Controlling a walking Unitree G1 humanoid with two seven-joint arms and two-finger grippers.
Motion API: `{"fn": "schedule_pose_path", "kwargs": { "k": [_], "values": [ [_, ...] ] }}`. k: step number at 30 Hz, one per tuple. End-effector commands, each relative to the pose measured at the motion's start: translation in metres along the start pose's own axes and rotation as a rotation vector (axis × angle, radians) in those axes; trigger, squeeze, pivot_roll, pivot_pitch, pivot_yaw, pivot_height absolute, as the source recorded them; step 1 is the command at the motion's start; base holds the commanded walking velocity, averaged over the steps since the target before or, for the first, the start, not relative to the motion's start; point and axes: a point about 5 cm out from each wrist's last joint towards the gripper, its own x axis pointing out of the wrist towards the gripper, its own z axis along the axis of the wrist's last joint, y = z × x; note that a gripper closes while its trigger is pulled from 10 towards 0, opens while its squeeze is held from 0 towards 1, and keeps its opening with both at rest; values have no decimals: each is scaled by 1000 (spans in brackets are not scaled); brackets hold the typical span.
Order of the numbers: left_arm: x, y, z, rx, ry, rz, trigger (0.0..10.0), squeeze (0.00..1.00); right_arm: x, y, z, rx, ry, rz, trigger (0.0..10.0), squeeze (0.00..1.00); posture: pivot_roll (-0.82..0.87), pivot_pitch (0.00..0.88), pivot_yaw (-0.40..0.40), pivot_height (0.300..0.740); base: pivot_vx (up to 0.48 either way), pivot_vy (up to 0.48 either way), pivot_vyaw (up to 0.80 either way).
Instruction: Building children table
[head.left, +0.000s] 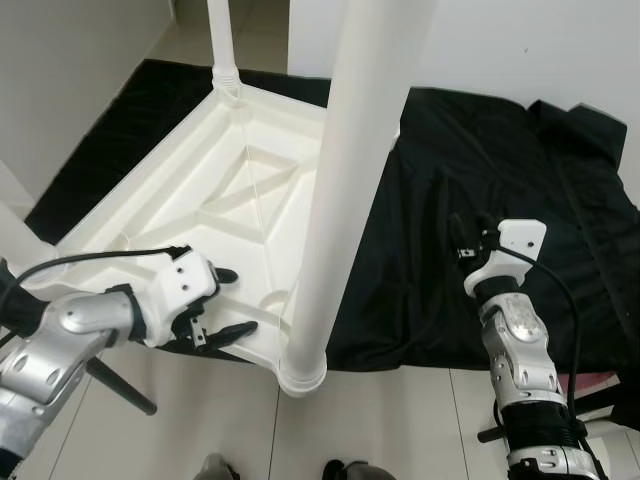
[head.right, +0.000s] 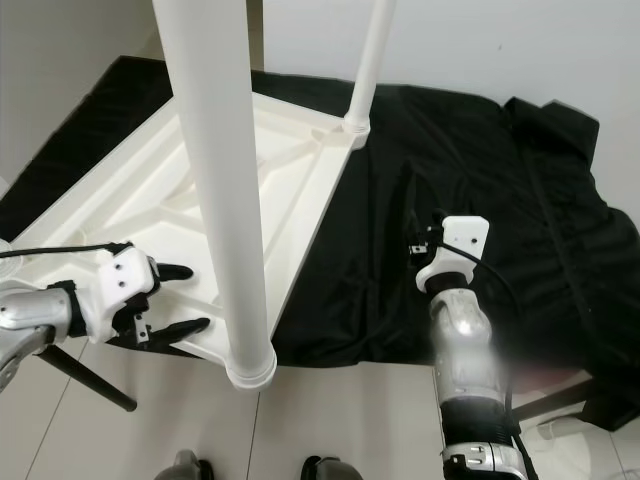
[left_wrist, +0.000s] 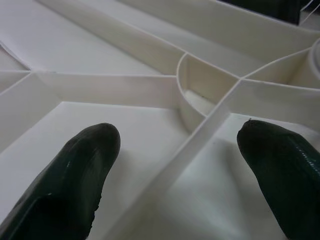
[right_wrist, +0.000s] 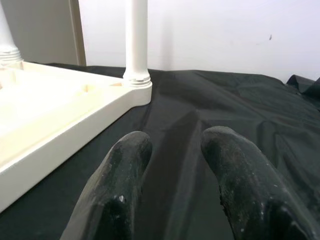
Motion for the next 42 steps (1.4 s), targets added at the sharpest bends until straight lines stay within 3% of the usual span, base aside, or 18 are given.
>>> {"fn": "schedule_pose_path", "kwargs": {
  "k": [1, 7, 11, 21, 22, 23, 24, 25, 42],
  "values": [
    [7, -8, -29, -46, 147, 6, 10000, 0, -1, -4, -2, -9, 16, -19, 10000, 0, 32, 106, -55, 740, 0, 0, 0],
    [13, 5, -35, -99, 183, 85, 10000, 0, -2, -3, -3, -12, 18, -23, 10000, 0, 24, 104, -45, 740, 0, 0, 0],
    [20, 13, -32, -219, 156, 81, 10000, 0, -2, -2, -3, -16, 19, -26, 10000, 0, 20, 106, -36, 740, 0, 0, 0],
    [28, 22, -31, -227, 162, 71, 9647, 0, -3, -3, -4, -17, 23, -47, 10000, 0, 15, 117, -21, 740, 0, 0, 0],
    [30, 24, -29, -226, 154, 81, 6235, 0, -3, -3, -4, -17, 22, -51, 10000, 0, 13, 120, -19, 740, 0, 0, 0],
    [30, 24, -29, -226, 154, 81, 6235, 0, -3, -3, -4, -17, 22, -51, 10000, 0, 13, 120, -19, 740, 0, 0, 0],
    [33, 25, -26, -231, 144, 88, 3529, 0, -3, -4, -4, -16, 20, -56, 10000, 0, 12, 124, -16, 740, 0, 0, 0],
    [38, 27, -22, -235, 123, 100, 0, 0, -3, -4, -4, -15, 19, -64, 10000, 0, 12, 126, -12, 740, 0, 0, 0],
    [71, 44, 25, -190, -39, 239, 0, 0, -2, 0, -7, -4, 23, -92, 10000, 0, 10, 133, -15, 740, 0, 0, 0]
  ]
}}
